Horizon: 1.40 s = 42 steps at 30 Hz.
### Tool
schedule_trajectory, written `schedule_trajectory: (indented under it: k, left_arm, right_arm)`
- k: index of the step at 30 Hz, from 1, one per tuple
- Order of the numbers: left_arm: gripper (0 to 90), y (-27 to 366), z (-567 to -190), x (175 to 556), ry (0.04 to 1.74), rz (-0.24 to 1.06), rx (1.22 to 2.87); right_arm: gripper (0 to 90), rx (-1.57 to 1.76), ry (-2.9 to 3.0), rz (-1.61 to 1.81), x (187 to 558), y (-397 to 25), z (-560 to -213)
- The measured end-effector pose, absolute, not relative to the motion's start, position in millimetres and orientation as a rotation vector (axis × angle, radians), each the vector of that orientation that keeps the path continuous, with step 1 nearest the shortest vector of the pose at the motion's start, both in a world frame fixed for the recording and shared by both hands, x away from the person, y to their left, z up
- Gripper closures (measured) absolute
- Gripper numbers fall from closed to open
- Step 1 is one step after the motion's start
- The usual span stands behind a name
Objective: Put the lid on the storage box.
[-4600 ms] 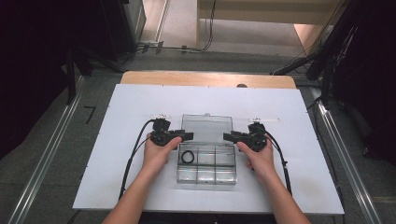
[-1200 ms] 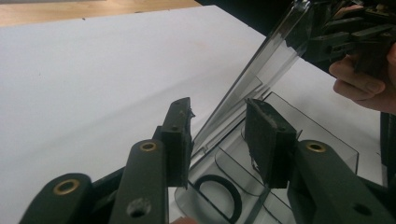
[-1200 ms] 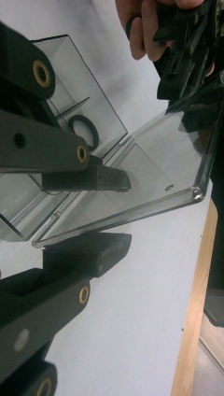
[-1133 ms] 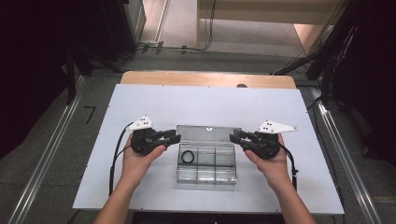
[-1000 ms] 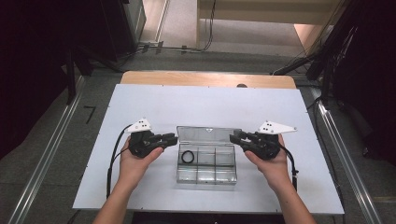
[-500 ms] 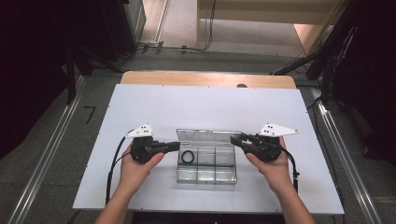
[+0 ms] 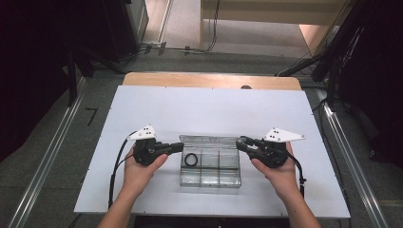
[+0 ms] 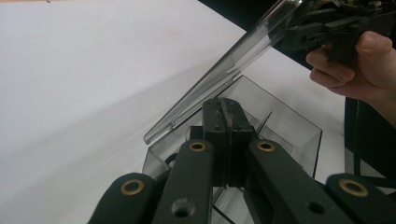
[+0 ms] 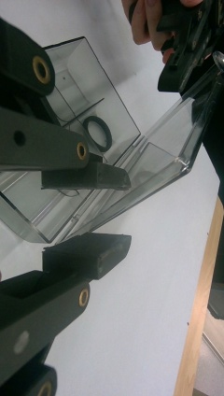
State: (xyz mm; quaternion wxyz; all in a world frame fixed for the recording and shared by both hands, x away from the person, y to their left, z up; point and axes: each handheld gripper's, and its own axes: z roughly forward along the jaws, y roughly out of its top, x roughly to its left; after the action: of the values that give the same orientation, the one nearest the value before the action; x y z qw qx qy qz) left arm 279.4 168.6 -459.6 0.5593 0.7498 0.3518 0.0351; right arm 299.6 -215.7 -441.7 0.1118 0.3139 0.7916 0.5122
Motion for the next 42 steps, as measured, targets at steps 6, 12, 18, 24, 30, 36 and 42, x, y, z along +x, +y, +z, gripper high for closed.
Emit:
schedule_trajectory:
  k: [6, 12, 18, 24, 30, 36, 42]
  left_arm:
    - [90.0, 168, -459, 279, 0.825, 0.084, 1.767]
    - [90.0, 168, -459, 279, 0.822, 0.082, 1.771]
    - [90.0, 168, -459, 279, 0.823, 0.082, 1.770]
    - [90.0, 168, -459, 279, 0.820, 0.080, 1.772]
    - [90.0, 168, -459, 279, 0.819, 0.079, 1.772]
    - [90.0, 169, -459, 279, 0.815, 0.077, 1.776]
    - [90.0, 168, -460, 279, 0.810, 0.075, 1.774]
  right_arm:
    - [63.9, 0.924, 2.330, 1.498, 297, -217, -442]
    - [62.6, 0.933, 2.332, 1.480, 295, -219, -444]
    - [52.0, 0.947, 2.334, 1.485, 292, -224, -445]
    - [52.3, 0.986, 2.337, 1.466, 289, -229, -449]
    - [66.0, 1.018, 2.352, 1.451, 283, -232, -455]
    - [81.1, 1.059, 2.365, 1.420, 284, -228, -462]
    - [87.7, 1.020, 2.382, 1.448, 282, -224, -461]
